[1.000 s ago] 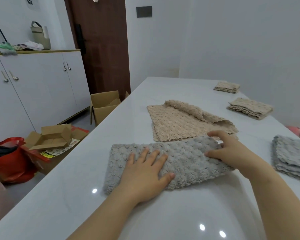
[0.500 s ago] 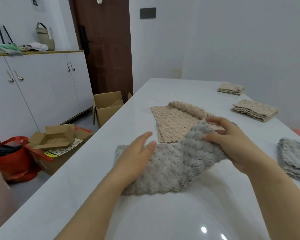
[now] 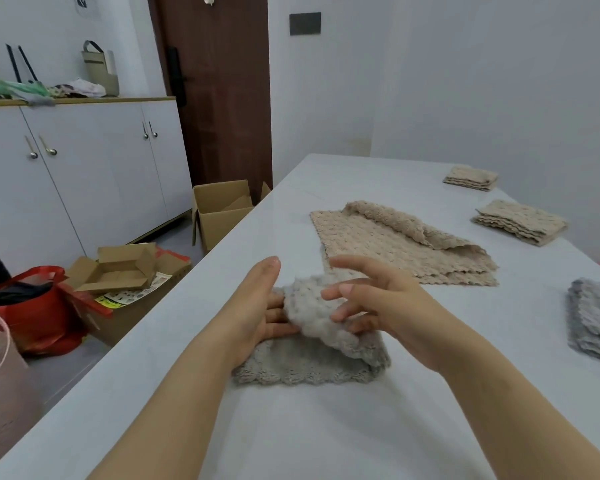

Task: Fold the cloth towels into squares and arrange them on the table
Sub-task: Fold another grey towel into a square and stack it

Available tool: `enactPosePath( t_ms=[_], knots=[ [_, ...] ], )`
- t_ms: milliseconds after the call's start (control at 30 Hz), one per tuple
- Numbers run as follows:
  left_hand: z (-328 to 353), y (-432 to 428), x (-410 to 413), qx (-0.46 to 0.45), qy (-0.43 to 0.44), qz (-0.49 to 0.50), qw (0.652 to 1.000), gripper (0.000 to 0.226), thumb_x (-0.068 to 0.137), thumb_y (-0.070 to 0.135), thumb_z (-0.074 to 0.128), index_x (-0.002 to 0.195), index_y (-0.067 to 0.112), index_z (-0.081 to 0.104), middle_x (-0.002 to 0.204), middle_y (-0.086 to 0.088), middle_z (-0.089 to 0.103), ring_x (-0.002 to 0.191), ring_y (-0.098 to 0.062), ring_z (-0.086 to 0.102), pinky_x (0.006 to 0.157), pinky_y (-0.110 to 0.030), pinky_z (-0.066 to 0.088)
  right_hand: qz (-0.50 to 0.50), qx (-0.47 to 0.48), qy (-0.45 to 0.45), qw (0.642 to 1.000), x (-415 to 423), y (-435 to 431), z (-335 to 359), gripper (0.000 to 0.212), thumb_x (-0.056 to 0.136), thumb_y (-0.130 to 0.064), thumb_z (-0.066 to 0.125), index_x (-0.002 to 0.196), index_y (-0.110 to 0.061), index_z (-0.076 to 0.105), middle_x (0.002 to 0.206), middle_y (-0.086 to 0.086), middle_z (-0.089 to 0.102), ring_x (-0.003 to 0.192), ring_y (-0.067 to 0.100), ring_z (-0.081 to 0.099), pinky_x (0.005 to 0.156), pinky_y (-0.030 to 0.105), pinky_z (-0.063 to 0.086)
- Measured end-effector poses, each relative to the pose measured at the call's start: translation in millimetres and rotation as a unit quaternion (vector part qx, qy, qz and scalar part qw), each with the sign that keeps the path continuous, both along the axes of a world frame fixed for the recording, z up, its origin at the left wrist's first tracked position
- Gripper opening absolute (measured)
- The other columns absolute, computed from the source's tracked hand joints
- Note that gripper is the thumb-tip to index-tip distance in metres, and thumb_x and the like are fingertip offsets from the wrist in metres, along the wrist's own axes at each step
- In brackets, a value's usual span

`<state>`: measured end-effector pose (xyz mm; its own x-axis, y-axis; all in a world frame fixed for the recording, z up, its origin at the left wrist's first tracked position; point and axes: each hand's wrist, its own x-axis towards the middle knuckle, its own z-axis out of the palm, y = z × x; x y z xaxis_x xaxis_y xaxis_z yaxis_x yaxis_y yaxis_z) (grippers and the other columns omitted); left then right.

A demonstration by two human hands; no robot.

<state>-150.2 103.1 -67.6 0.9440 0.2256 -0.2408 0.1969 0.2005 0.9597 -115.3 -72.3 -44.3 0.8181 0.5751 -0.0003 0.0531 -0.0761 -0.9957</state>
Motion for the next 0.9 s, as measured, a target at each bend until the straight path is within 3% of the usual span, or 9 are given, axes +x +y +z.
enactPosePath(
  t_ms=[67, 167, 233, 333, 500, 567, 700, 800, 900],
  knots=[
    [-1, -1, 0, 0.024, -0.004, -0.014, 1.0, 0.026, 0.098, 0.04, 0.034, 0.123, 0.034, 0.042, 0.109, -0.012, 0.065, 0.083, -0.021, 0.068, 0.063, -0.031, 0.056, -0.013, -0.004, -0.004, 1.0, 1, -1, -1, 0.022, 0.089, -0.008, 0.056, 0.102, -0.022, 0.064, 0.083, 0.001, 0.071, 0.069, 0.017, 0.063, 0.064, 0.028, 0.053],
    [-5, -4, 2, 0.073, -0.021, -0.017, 0.997, 0.022, 0.095, 0.026, 0.048, 0.113, 0.022, 0.061, 0.097, -0.004, 0.067, 0.07, -0.012, 0.065, 0.056, -0.023, 0.053, -0.061, -0.003, -0.014, 0.998, 6, -3, -3, 0.017, 0.089, -0.009, 0.056, 0.097, -0.019, 0.065, 0.081, 0.003, 0.07, 0.064, 0.015, 0.062, 0.062, 0.027, 0.052],
    [-10, -8, 4, 0.119, -0.03, -0.006, 0.992, 0.014, 0.09, 0.018, 0.059, 0.099, 0.017, 0.069, 0.092, -0.004, 0.069, 0.073, -0.014, 0.063, 0.062, -0.023, 0.051, -0.092, -0.014, -0.025, 0.995, 8, -4, -4, 0.015, 0.089, -0.009, 0.055, 0.095, -0.019, 0.065, 0.078, 0.002, 0.069, 0.06, 0.012, 0.06, 0.059, 0.024, 0.05],
    [-12, -12, 6, 0.136, -0.055, 0.039, 0.988, 0.008, 0.083, 0.01, 0.067, 0.084, 0.018, 0.07, 0.084, -0.003, 0.069, 0.072, -0.011, 0.063, 0.062, -0.018, 0.051, -0.125, -0.01, -0.027, 0.992, 10, -5, -7, 0.016, 0.089, -0.006, 0.053, 0.09, -0.016, 0.065, 0.074, 0.003, 0.067, 0.056, 0.01, 0.058, 0.053, 0.021, 0.048],
    [2, 5, 1, 0.125, -0.083, 0.079, 0.985, 0.009, 0.079, 0.005, 0.069, 0.082, 0.014, 0.069, 0.073, -0.001, 0.069, 0.057, -0.003, 0.064, 0.048, -0.013, 0.05, -0.149, -0.04, -0.069, 0.986, 11, -6, -9, 0.018, 0.088, -0.008, 0.054, 0.086, -0.021, 0.066, 0.071, -0.003, 0.069, 0.057, 0.007, 0.059, 0.055, 0.022, 0.046],
    [1, 17, -2, 0.174, -0.076, 0.092, 0.977, 0.011, 0.078, 0.007, 0.071, 0.08, 0.016, 0.067, 0.074, -0.002, 0.068, 0.059, -0.006, 0.063, 0.046, -0.014, 0.046, -0.138, -0.073, -0.095, 0.983, 10, -5, -10, 0.019, 0.089, -0.011, 0.054, 0.086, -0.024, 0.067, 0.071, -0.005, 0.07, 0.058, 0.006, 0.06, 0.058, 0.023, 0.046],
    [-6, 30, -6, 0.295, -0.05, 0.082, 0.951, 0.02, 0.075, 0.012, 0.074, 0.082, 0.028, 0.064, 0.087, -0.008, 0.067, 0.075, -0.022, 0.063, 0.06, -0.032, 0.051, -0.11, -0.117, -0.131, 0.978, 8, -3, -13, 0.021, 0.089, -0.013, 0.054, 0.084, -0.028, 0.066, 0.073, -0.005, 0.07, 0.058, 0.002, 0.06, 0.059, 0.019, 0.044],
    [-8, 35, -5, 0.333, -0.038, 0.071, 0.94, 0.026, 0.075, 0.014, 0.074, 0.085, 0.033, 0.06, 0.088, -0.008, 0.064, 0.074, -0.024, 0.062, 0.058, -0.032, 0.049, -0.093, -0.147, -0.14, 0.975, 8, -2, -16, 0.017, 0.089, -0.016, 0.055, 0.086, -0.027, 0.067, 0.077, -0.004, 0.071, 0.058, -0.002, 0.059, 0.058, 0.013, 0.043],
    [-11, 39, -3, 0.365, 0.001, 0.043, 0.93, 0.03, 0.075, 0.017, 0.075, 0.092, 0.034, 0.059, 0.089, -0.006, 0.059, 0.075, -0.024, 0.059, 0.068, -0.037, 0.051, -0.077, -0.176, -0.137, 0.972, 9, -2, -19, 0.015, 0.089, -0.019, 0.056, 0.088, -0.028, 0.068, 0.077, -0.008, 0.07, 0.059, -0.003, 0.06, 0.055, 0.01, 0.042]
  ],
)
